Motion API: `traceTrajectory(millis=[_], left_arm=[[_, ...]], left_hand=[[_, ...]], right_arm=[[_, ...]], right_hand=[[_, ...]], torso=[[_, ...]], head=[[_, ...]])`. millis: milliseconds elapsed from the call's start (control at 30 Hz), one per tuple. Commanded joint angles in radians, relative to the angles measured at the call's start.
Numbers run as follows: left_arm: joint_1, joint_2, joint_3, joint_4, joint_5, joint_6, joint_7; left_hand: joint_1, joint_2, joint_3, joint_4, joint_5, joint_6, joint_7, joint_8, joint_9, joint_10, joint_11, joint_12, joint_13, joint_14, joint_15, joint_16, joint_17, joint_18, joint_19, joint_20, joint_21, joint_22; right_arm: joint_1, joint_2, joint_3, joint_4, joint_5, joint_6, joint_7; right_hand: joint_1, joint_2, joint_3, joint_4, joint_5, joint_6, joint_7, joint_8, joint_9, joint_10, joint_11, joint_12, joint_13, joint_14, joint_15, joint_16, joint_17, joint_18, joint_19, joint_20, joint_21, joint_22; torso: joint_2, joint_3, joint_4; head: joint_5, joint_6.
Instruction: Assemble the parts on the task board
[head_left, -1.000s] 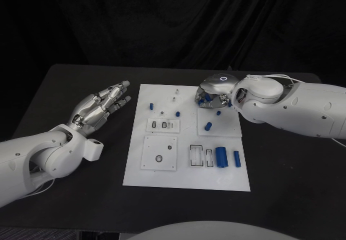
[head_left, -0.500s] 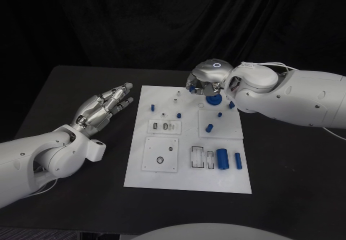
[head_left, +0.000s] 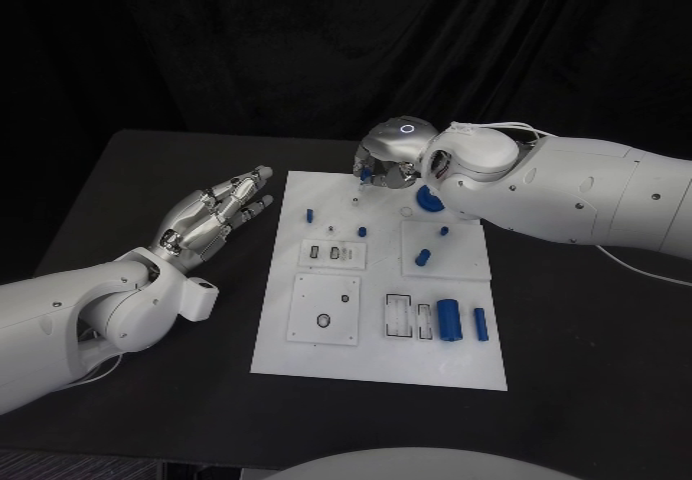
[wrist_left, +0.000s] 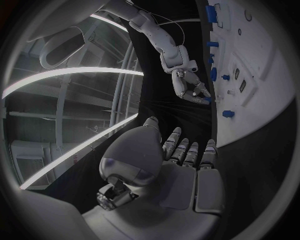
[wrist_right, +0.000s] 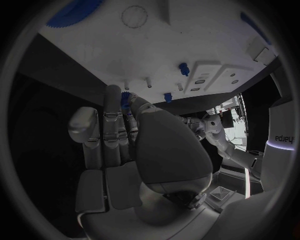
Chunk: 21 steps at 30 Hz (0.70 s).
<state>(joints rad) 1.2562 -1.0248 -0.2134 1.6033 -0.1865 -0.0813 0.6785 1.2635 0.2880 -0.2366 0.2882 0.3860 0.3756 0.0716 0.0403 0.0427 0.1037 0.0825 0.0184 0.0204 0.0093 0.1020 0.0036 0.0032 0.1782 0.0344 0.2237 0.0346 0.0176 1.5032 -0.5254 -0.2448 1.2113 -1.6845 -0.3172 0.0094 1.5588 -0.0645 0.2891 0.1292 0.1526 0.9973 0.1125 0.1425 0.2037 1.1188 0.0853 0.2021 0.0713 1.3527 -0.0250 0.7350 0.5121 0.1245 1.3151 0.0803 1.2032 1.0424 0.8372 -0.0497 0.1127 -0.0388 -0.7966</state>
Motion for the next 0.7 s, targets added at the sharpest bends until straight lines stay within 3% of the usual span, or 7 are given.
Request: traceTrajectory(millis=[33,333,567,700], left_arm=[[0.003,0.002,0.001,0.002,-0.001,0.013,0.259],[0.003,0.002,0.001,0.003,-0.001,0.013,0.258],[0.003,0.003,0.001,0.001,-0.001,0.013,0.257],[0.003,0.005,0.001,0.000,-0.001,0.014,0.255]], left_hand=[[0.013,-0.001,0.007,-0.002,0.006,0.005,0.007,0.006,0.002,0.003,-0.001,0.001,0.001,0.001,0.002,0.000,0.001,0.004,-0.001,0.006,0.003,0.001],[0.015,-0.001,0.007,-0.002,0.007,0.009,0.010,0.007,0.002,0.003,-0.002,0.001,0.001,0.001,0.002,0.000,0.001,0.004,-0.001,0.006,0.003,0.001],[0.016,-0.001,0.008,-0.002,0.008,0.009,0.011,0.007,0.002,0.003,-0.002,0.001,0.001,0.001,0.002,0.000,0.001,0.004,-0.001,0.006,0.003,0.001],[0.017,-0.001,0.009,-0.003,0.010,0.007,0.011,0.007,0.002,0.002,-0.002,0.001,0.001,0.001,0.002,0.000,0.001,0.004,-0.001,0.006,0.003,0.001]], right_arm=[[-0.004,0.011,0.001,-0.014,-0.009,0.022,0.005],[-0.007,0.028,0.002,-0.032,-0.009,0.060,-0.004],[-0.009,0.029,0.002,-0.036,-0.009,0.076,-0.011],[-0.012,0.031,0.002,-0.041,-0.009,0.081,-0.012]], right_hand=[[-0.003,-0.004,0.002,0.007,-0.007,-0.009,0.001,-0.006,0.001,0.026,-0.026,-0.005,-0.001,-0.001,-0.005,-0.007,0.000,-0.011,-0.003,-0.003,-0.005,-0.002],[-0.008,-0.007,0.002,0.012,-0.012,-0.018,-0.001,-0.012,0.003,0.022,-0.024,-0.013,-0.002,-0.005,-0.005,-0.011,0.000,-0.010,-0.009,-0.003,-0.011,-0.006],[-0.009,-0.008,0.003,0.014,-0.014,-0.020,-0.002,-0.014,0.004,0.019,-0.023,-0.018,-0.002,-0.008,-0.005,-0.012,0.000,-0.010,-0.011,-0.003,-0.014,-0.008],[-0.010,-0.009,0.003,0.015,-0.016,-0.023,-0.003,-0.016,0.005,0.015,-0.021,-0.023,-0.002,-0.010,-0.004,-0.014,-0.001,-0.010,-0.013,-0.003,-0.016,-0.009]], torso=[[0.001,0.0005,0.0001],[0.001,-0.0001,0.0081],[0.000,0.0010,0.0021],[0.001,0.0018,0.0031]], head=[[0.000,-0.001],[-0.009,-0.002],[-0.006,-0.008],[-0.006,-0.010]])
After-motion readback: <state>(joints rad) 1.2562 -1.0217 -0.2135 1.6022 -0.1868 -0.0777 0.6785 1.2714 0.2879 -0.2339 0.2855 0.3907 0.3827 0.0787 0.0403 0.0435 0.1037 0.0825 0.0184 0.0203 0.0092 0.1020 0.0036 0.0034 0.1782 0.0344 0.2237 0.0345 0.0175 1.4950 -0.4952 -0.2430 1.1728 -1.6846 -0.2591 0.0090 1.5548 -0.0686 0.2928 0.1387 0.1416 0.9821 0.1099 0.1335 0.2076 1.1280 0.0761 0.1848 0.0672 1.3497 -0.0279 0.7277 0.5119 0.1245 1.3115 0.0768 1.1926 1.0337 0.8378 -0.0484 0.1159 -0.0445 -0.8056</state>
